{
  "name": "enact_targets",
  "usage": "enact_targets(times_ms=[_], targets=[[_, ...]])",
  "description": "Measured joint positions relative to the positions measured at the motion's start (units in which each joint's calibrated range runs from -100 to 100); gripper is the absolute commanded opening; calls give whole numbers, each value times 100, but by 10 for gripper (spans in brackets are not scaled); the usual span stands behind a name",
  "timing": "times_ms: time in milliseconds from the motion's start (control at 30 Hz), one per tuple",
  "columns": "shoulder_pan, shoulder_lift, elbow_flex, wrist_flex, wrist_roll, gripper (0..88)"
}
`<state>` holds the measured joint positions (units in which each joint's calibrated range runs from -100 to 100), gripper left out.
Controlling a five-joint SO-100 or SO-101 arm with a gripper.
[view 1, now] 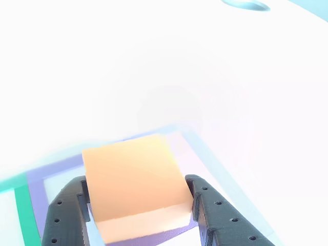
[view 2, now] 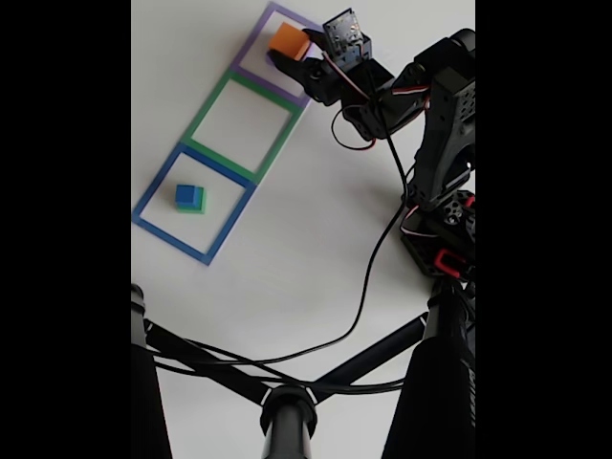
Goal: Tower of hanoi
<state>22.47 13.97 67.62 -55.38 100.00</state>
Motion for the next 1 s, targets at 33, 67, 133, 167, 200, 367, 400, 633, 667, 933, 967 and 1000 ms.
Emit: enact_targets(times_ms=[33, 67, 133, 167, 200, 367, 400, 633, 667, 933, 967, 1000], targets=[[0, 0, 0, 0, 0, 143], [0, 0, 0, 0, 0, 138], [0, 0, 0, 0, 0, 129], [0, 0, 0, 0, 0, 128], [0, 0, 0, 0, 0, 125], [0, 0, 0, 0, 0, 123], [-8, 0, 0, 0, 0, 124], [-123, -1030, 122, 1051, 0, 123], [-164, -1325, 122, 1356, 0, 124], [-368, -4052, -453, 5096, 0, 129], [-393, -4314, -705, 5674, 0, 128], [-426, -4550, -1001, 6308, 0, 128]])
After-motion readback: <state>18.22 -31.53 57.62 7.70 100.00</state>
